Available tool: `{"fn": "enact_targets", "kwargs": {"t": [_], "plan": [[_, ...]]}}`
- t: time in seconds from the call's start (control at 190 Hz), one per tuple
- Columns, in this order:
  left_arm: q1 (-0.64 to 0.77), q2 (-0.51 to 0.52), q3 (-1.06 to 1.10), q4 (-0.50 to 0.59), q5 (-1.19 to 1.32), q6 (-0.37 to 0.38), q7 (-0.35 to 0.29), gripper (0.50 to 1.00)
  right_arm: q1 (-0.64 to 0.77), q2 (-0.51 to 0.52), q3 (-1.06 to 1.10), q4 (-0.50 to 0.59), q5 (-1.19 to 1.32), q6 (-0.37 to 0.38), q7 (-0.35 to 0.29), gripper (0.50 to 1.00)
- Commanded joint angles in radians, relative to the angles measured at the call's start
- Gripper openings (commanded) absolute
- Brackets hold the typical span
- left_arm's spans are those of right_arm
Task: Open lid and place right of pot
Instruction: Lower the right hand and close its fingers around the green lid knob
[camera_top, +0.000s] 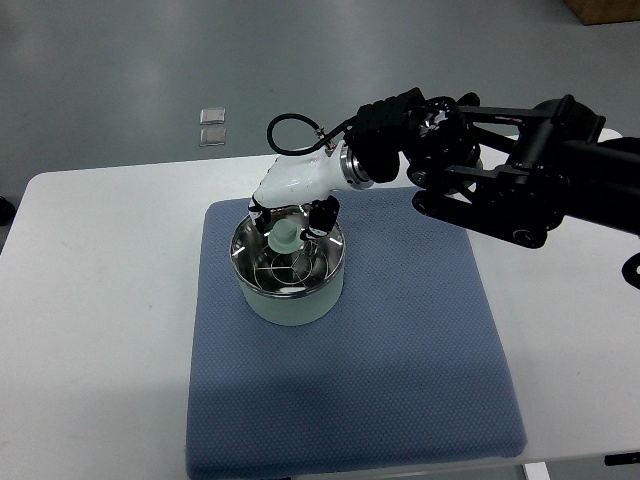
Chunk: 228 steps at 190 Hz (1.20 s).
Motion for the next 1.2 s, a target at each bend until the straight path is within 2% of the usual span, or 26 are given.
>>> {"fn": "enact_targets", "kwargs": {"t": [0.0, 0.885, 1.196], "plan": [[0.000, 0.000, 0.001, 0.000, 0.000, 0.000, 0.000, 1.000, -0.001, 0.007, -0.004, -0.007, -0.002, 0.000, 0.000, 0.707], [0.000, 0.000, 0.001, 0.000, 0.000, 0.000, 0.000, 1.000, -0.005, 0.010, -0.005, -0.019, -0.009, 0.002, 0.000, 0.686], [0.000, 0.000, 0.001, 0.000, 0.000, 0.000, 0.000, 1.000, -0.005, 0.015, -0.005, -0.019, -0.009, 0.003, 0.002, 0.658]]}}
